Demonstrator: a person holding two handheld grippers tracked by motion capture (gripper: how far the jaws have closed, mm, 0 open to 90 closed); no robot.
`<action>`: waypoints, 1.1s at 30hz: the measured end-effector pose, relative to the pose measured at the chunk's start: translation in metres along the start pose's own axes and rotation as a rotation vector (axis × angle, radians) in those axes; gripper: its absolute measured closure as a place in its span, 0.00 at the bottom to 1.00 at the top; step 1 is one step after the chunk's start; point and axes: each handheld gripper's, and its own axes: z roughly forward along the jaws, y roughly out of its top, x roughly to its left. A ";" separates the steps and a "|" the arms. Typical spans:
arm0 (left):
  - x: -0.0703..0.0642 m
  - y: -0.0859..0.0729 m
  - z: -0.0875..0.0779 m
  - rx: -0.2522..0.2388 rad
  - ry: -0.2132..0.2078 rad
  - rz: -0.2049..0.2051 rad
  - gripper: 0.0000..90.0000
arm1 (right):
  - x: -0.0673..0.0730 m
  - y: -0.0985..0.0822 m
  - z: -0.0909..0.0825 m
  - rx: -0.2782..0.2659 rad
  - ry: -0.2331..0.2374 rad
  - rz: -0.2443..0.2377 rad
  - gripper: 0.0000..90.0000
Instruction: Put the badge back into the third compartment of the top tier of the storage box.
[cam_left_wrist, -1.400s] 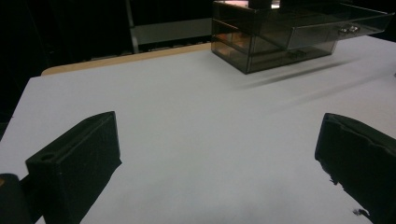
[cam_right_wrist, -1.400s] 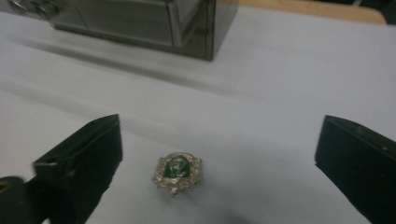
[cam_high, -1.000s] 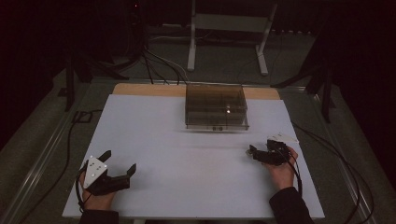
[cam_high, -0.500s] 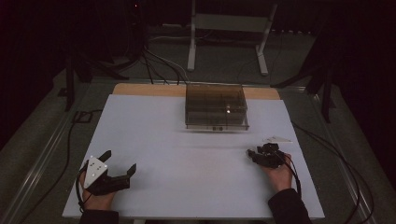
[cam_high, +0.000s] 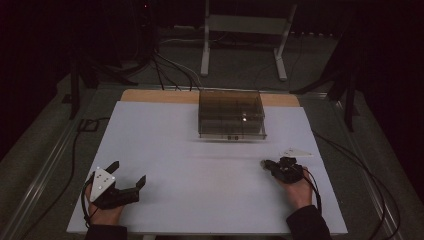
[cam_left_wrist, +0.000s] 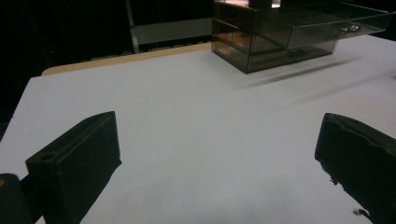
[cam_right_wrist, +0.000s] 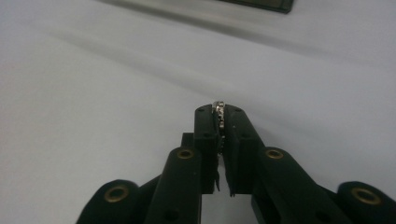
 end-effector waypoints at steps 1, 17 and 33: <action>0.000 0.000 0.000 0.000 0.000 0.000 0.01 | 0.000 0.000 0.000 0.000 0.000 0.000 0.95; 0.000 0.000 0.000 0.000 -0.001 0.000 0.01 | 0.010 0.008 0.003 0.073 -0.032 -0.079 0.98; 0.000 0.000 0.000 -0.002 -0.001 0.000 0.01 | 0.009 0.008 -0.003 0.050 -0.032 -0.042 0.98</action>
